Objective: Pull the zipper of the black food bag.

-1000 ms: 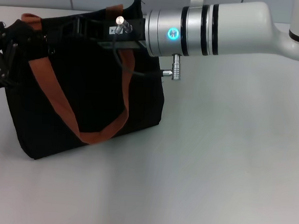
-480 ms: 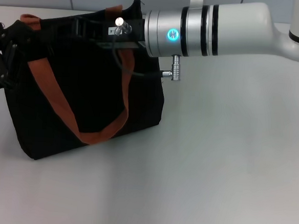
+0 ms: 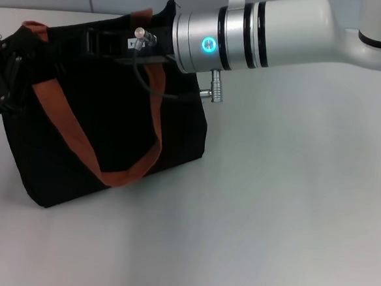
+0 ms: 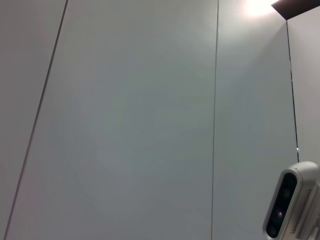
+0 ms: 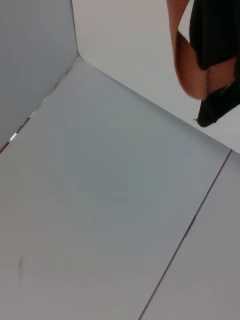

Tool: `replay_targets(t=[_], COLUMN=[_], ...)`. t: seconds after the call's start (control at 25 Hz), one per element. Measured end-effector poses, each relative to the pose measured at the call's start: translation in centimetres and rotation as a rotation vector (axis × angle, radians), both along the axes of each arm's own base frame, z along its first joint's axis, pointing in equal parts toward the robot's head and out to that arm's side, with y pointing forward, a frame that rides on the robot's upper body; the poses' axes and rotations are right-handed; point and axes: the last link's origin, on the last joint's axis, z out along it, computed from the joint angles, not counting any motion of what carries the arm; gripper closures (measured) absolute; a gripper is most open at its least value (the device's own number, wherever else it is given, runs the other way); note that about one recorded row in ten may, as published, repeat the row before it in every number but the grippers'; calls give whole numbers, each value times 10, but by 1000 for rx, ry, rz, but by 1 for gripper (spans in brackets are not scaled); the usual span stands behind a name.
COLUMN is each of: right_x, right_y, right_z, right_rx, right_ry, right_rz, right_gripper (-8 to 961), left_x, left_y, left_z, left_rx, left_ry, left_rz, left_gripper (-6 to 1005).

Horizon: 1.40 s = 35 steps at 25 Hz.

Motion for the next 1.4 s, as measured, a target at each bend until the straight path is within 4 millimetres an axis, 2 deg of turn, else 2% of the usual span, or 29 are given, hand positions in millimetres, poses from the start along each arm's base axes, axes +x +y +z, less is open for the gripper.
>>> replay_targets(t=[0.56, 1.0, 1.4], right_x=[2, 7, 10], right_y=[-2, 2, 11], right_z=[-2, 1, 14], right_rx=[2, 35, 100], right_ry=[-30, -53, -85], right_rz=[23, 34, 47], right_gripper=[770, 888, 950], left_x=[1, 0, 0], left_y=[-1, -1, -1], left_z=[0, 2, 3], left_rx=[-2, 5, 9], left_ry=[-5, -9, -9], left_rz=[-6, -6, -3], left_gripper=[981, 980, 979])
